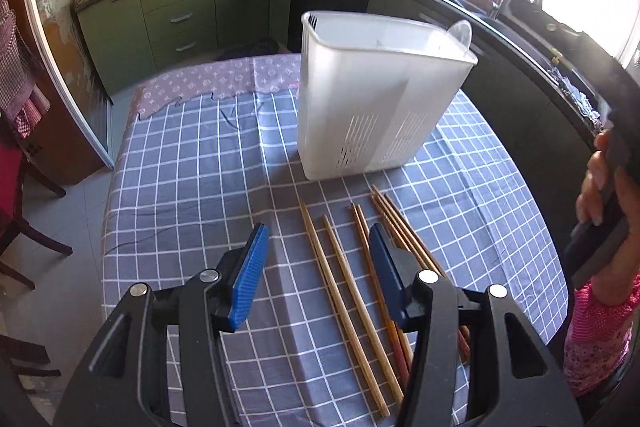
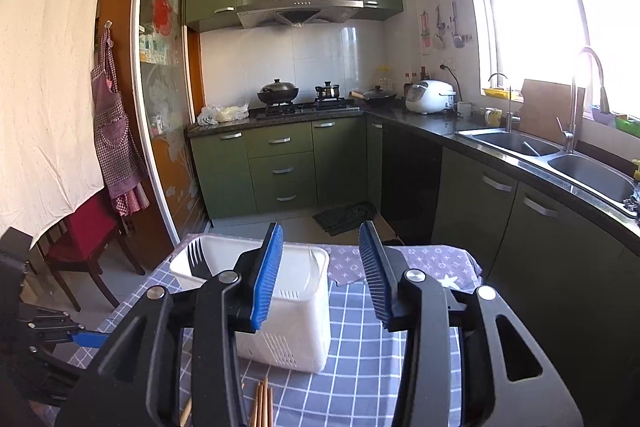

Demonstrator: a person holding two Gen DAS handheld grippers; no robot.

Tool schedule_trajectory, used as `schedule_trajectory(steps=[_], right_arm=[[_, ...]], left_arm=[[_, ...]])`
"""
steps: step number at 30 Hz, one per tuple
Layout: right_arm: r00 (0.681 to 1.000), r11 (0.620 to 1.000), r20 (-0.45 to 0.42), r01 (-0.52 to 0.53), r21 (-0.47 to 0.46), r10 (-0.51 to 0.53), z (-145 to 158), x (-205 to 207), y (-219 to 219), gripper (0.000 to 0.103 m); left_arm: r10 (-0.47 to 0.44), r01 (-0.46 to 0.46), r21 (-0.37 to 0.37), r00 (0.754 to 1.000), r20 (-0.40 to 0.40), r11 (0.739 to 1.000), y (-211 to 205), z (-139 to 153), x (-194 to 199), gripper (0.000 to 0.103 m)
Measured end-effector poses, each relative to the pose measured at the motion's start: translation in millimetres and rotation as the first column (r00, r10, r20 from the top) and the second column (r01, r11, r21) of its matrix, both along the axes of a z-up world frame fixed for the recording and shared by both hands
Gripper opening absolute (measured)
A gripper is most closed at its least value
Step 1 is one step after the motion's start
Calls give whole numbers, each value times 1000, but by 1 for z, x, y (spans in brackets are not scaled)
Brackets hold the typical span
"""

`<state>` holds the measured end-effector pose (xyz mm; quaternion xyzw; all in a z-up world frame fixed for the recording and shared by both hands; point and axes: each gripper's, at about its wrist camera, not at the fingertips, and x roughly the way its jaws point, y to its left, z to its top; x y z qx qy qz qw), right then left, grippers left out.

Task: Organize utensils
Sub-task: 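Grasp one wooden chopstick upright with the left gripper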

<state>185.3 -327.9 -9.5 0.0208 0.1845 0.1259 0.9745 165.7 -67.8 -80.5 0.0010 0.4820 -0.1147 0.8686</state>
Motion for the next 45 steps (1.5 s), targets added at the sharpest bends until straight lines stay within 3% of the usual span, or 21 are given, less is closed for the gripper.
schedule_trajectory(steps=[4, 6, 8, 13, 21, 25, 28, 35, 39, 45], right_arm=[[991, 999, -134, -19, -36, 14, -18, -13, -14, 39], [974, 998, -221, -53, -41, 43, -33, -14, -17, 29], [956, 996, -286, -84, -43, 68, -47, -17, -20, 29], [941, 994, -332, -88, -60, 64, -65, -25, -25, 29], [936, 994, -346, -92, -54, 67, -65, -25, -34, 29], [933, 994, -353, -93, -49, 70, -65, -23, -37, 29], [930, 994, -361, -98, -52, 73, -63, -22, -33, 29], [916, 990, -391, -125, -71, 88, -69, -21, -29, 29], [892, 985, -437, -161, -66, 117, -78, -17, -23, 35], [847, 974, -506, -222, -53, 166, -94, -10, -3, 35]], left_arm=[[0, 2, 12, 994, -110, 1000, -8, -31, 8, 47], [7, -5, 13, 987, -160, 1000, -11, -45, 13, 40], [11, -8, 13, 982, -190, 1000, -14, -54, 14, 40], [35, -24, 50, 973, -230, 998, -18, -68, 20, 34], [56, -28, 102, 958, -281, 994, -25, -84, 29, 22], [58, -26, 117, 959, -277, 993, -33, -86, 29, 20], [47, -11, 136, 962, -268, 991, -43, -87, 26, 9], [25, 9, 129, 966, -258, 992, -52, -88, 26, 6], [18, 8, 122, 978, -206, 993, -46, -73, 19, 6], [8, 6, 118, 993, -116, 993, -36, -48, 8, 6]])
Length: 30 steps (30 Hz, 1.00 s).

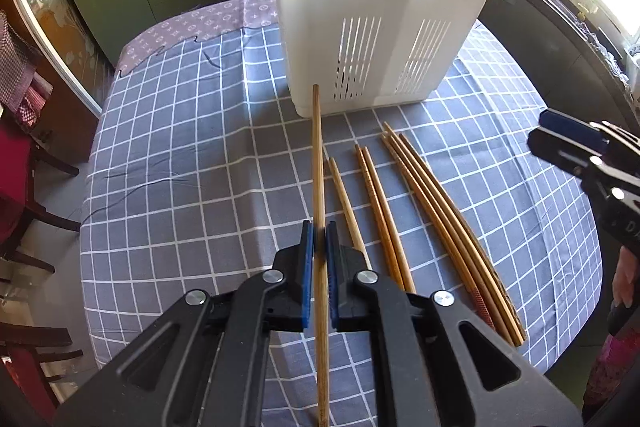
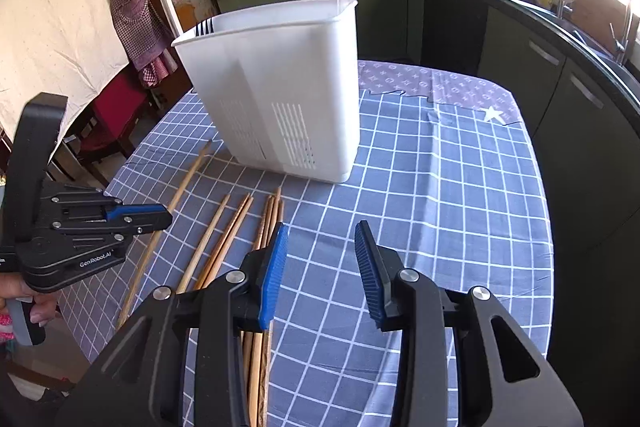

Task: Organize utensils
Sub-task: 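Grasp one wooden chopstick upright with the left gripper, then lift the chopstick with the left gripper while the right gripper grasps another chopstick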

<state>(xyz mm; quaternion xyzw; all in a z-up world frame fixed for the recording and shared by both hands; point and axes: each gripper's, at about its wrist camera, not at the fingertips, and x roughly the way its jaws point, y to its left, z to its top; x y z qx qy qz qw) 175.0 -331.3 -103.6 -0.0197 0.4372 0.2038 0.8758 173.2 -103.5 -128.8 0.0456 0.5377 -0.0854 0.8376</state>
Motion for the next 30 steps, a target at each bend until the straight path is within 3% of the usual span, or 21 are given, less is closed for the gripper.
schedule_trajectory(steps=[7, 11, 16, 26, 30], right_arm=[[995, 999, -87, -44, -17, 42, -21, 12, 18, 35], [984, 998, -167, -58, -11, 55, -40, 26, 22, 27], [968, 996, -237, -88, -27, 79, -57, 34, 34, 24], [959, 986, -265, -134, -102, 103, -67, 36, 55, 21], [963, 970, -248, -158, -186, 110, -68, 30, 65, 17]], left_arm=[[19, -15, -39, 995, 95, 999, 14, 27, -16, 6], [30, -21, -65, 988, 152, 998, 23, 42, -24, 6], [29, -15, -79, 984, 175, 997, 32, 49, -29, 7], [14, 3, -94, 984, 180, 996, 34, 52, -34, 7], [16, 3, -103, 983, 184, 995, 36, 52, -33, 7]])
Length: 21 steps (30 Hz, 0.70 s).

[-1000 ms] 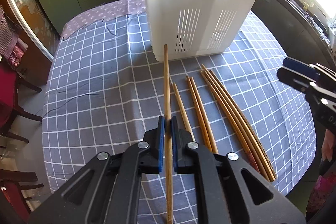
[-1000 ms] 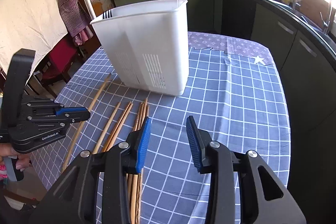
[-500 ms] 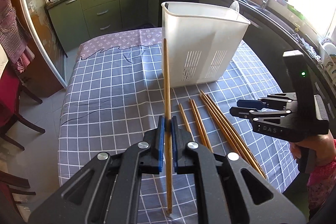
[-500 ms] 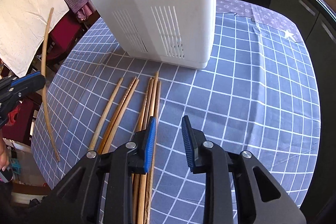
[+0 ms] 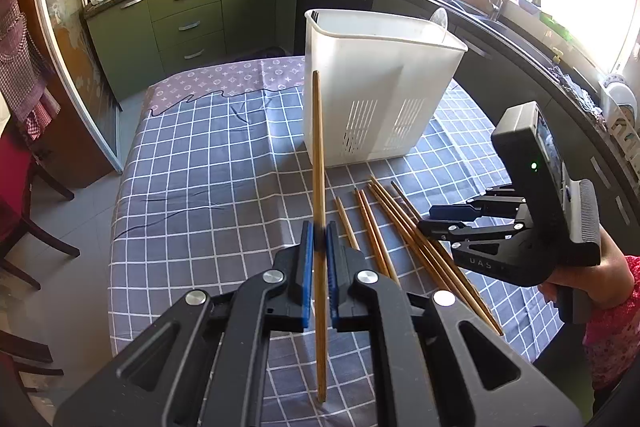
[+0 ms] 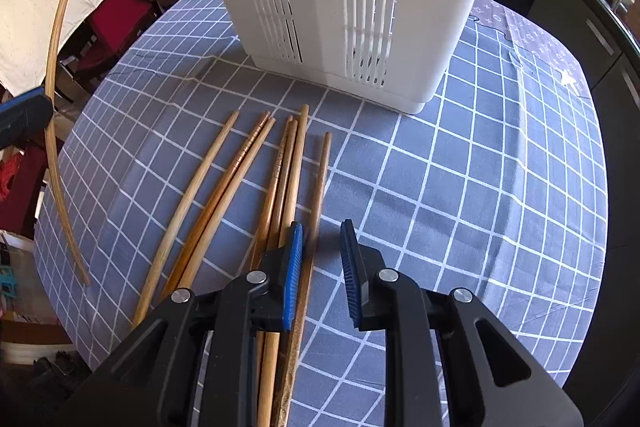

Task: Organize utensils
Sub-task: 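Lift the chopstick with the left gripper while the right gripper grasps another chopstick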

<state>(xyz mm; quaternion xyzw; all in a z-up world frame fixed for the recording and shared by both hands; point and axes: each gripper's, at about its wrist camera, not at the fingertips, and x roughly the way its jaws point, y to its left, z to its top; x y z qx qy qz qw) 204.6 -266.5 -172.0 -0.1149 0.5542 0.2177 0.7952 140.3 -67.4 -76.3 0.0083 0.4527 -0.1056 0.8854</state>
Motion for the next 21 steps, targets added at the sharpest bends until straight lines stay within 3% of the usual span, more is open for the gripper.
schedule_trajectory(steps=[7, 8, 9, 12, 21], right_arm=[[1000, 999, 13, -10, -41, 11, -1, 2, 6, 17], [1000, 999, 13, -16, -42, 17, -1, 2, 7, 16], [1000, 999, 3, -23, -30, 23, 0, 4, 6, 8], [1000, 1000, 11, -11, -28, 11, 1, 6, 10, 6], [988, 990, 148, 33, 140, -54, 61, -22, -27, 6]], left_arm=[[-1, 1, 1, 1000, 11, 1000, 3, 3, -1, 7], [-2, 2, 3, 1000, 11, 1000, 2, 3, -2, 7], [-4, 4, 5, 1000, 13, 1000, 2, 3, -2, 7], [-11, 11, 7, 1000, 18, 1000, 2, 6, -3, 6], [-31, 31, 5, 998, 59, 1000, 3, 16, -9, 6]])
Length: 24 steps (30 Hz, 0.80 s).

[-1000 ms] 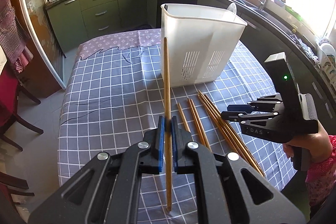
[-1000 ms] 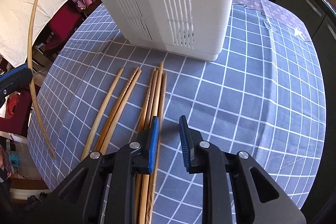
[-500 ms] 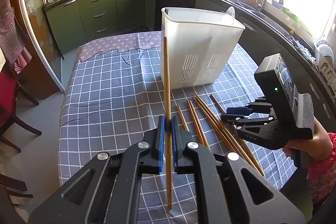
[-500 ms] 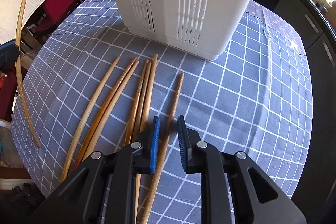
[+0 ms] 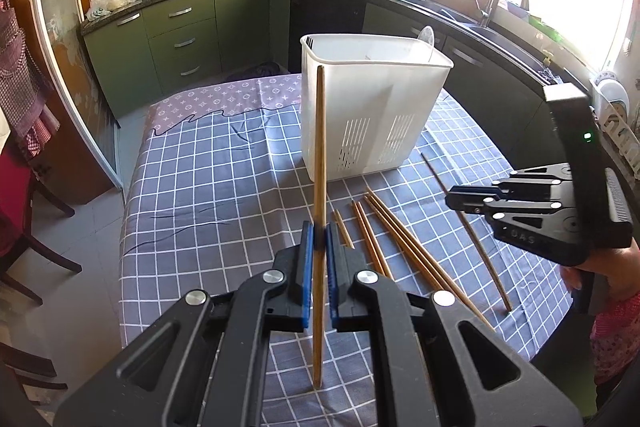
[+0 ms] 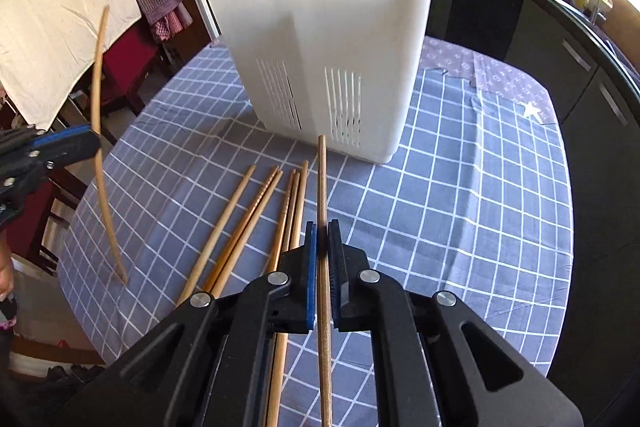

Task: Organize utensils
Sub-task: 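Lift the chopstick with the left gripper while the right gripper grasps another chopstick, then drop the chopstick into the caddy with the left gripper while the right gripper carries its chopstick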

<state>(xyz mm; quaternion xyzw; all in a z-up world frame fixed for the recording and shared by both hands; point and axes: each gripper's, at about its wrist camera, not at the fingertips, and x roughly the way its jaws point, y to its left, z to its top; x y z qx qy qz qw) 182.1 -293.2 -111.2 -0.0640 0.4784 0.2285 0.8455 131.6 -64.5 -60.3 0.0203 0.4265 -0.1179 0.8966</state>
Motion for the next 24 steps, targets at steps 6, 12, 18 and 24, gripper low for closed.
schedule_trajectory(steps=[6, 12, 18, 24], right_arm=[[994, 998, 110, 4, 61, -10, 45, -31, -18, 6], [987, 995, 160, 0, 102, -17, 69, -51, -32, 6], [984, 994, 179, -8, 106, -11, 79, -58, -32, 6], [983, 994, 184, -14, 110, -6, 78, -56, -30, 6]], left_arm=[[-9, 9, -7, 1000, 19, 1000, 0, 7, -6, 6], [-17, 17, -9, 999, 42, 1000, 2, 17, -12, 6], [-22, 23, -8, 998, 65, 1000, 2, 26, -14, 6], [-24, 24, -12, 997, 74, 1000, 1, 31, -14, 6]])
